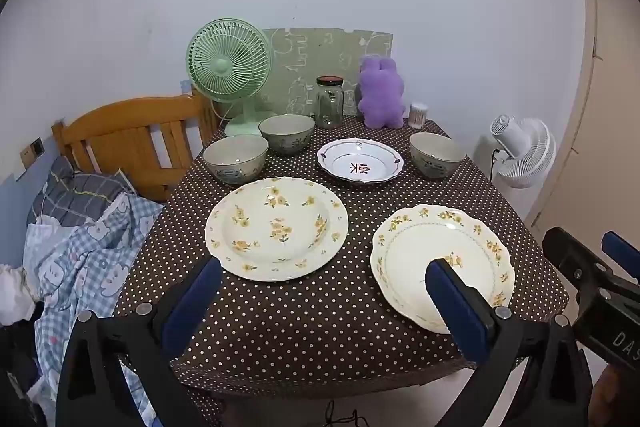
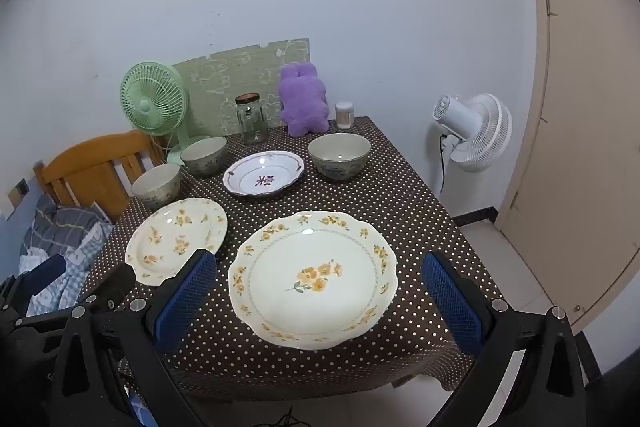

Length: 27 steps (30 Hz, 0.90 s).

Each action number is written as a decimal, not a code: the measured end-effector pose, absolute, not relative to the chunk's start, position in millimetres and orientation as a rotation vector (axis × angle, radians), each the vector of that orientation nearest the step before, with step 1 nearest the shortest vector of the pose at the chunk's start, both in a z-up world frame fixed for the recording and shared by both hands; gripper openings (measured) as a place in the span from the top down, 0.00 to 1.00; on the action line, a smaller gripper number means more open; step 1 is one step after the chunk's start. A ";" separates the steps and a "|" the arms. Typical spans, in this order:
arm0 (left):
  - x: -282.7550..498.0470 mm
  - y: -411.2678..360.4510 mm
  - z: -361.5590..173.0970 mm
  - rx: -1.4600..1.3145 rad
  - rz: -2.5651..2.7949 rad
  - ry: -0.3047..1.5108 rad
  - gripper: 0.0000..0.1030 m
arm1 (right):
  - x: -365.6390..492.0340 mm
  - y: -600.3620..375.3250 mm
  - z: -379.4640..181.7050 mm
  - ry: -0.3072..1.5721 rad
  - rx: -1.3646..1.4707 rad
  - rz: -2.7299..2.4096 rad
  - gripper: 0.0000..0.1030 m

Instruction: Organize plates and bowls

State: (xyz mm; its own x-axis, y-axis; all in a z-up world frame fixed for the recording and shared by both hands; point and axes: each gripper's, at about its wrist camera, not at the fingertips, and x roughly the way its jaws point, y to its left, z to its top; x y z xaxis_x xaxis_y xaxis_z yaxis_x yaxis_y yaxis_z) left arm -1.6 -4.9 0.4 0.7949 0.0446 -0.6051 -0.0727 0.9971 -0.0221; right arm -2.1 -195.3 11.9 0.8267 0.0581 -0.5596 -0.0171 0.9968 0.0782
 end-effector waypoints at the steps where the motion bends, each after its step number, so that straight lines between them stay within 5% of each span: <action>1: -1.3 -5.2 0.1 -0.045 0.063 0.649 0.01 | -2.2 -196.0 11.6 0.596 0.073 0.041 0.00; 27: -4.7 -0.2 -1.7 -0.048 0.064 0.652 0.01 | -3.4 -190.9 9.4 0.600 0.069 0.039 0.00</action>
State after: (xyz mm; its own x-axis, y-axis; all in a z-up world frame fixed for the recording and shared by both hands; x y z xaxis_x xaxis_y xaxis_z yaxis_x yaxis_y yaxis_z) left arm -4.7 -0.2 -1.7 0.7931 0.0446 -0.6075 -0.0751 0.9969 -0.0248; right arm -3.4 -190.9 9.4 0.8245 0.0571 -0.5629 -0.0169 0.9969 0.0763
